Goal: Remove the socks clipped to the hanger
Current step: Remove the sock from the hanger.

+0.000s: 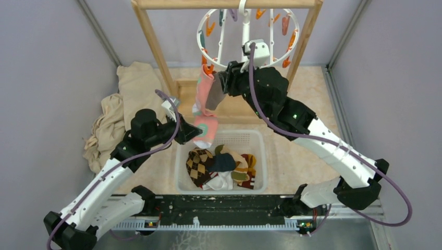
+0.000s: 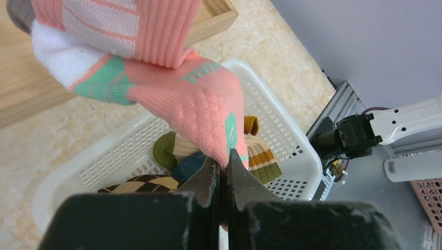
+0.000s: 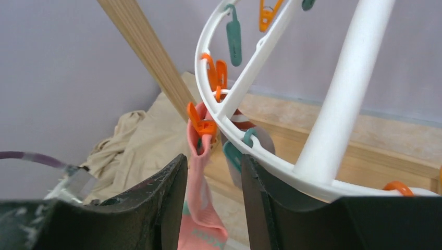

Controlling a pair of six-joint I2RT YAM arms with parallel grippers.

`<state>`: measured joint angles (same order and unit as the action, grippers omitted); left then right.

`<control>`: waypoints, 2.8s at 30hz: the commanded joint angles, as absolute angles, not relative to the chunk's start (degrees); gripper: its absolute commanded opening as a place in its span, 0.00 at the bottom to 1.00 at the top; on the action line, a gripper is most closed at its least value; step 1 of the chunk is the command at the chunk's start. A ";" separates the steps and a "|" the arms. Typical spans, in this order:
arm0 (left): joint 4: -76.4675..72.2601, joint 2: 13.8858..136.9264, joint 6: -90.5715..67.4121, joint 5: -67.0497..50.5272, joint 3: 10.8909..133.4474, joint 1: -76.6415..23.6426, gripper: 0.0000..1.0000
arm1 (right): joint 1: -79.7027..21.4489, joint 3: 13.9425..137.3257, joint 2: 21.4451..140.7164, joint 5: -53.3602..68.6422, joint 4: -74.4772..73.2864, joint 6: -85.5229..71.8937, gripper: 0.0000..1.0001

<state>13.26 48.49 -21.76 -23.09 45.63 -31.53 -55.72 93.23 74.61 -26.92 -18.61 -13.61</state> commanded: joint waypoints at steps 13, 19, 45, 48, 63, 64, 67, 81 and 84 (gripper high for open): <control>14.39 46.66 -21.52 -24.35 49.39 -32.04 0.00 | -47.55 94.20 75.18 -23.31 -19.77 -13.24 0.38; 13.65 47.63 -21.77 -24.72 48.37 -32.18 0.00 | -47.55 93.51 73.56 -18.38 -19.50 -13.03 0.39; 9.03 50.16 -21.12 -15.28 43.62 -41.58 0.00 | -60.29 85.62 73.07 -32.38 -11.87 -12.98 0.49; 9.16 49.88 -20.77 -15.16 43.51 -41.70 0.00 | -60.29 85.46 74.49 -32.87 -8.90 -12.22 0.49; 9.24 49.14 -20.74 -15.75 43.29 -41.92 0.00 | -60.29 84.83 79.23 -38.01 3.57 -6.41 0.52; 9.33 48.99 -20.74 -15.70 43.25 -41.92 0.00 | -60.29 84.21 79.08 -38.18 4.62 -6.03 0.52; 9.35 48.75 -20.79 -15.62 43.10 -42.01 0.00 | -60.31 82.28 78.80 -38.75 7.78 -4.40 0.55; 11.22 48.34 -19.32 -15.96 44.56 -42.25 0.00 | -58.98 64.38 73.69 -35.64 30.19 -0.39 0.60; 11.66 48.35 -18.87 -15.71 44.49 -42.28 0.00 | -58.28 59.47 72.76 -33.40 38.60 1.59 0.60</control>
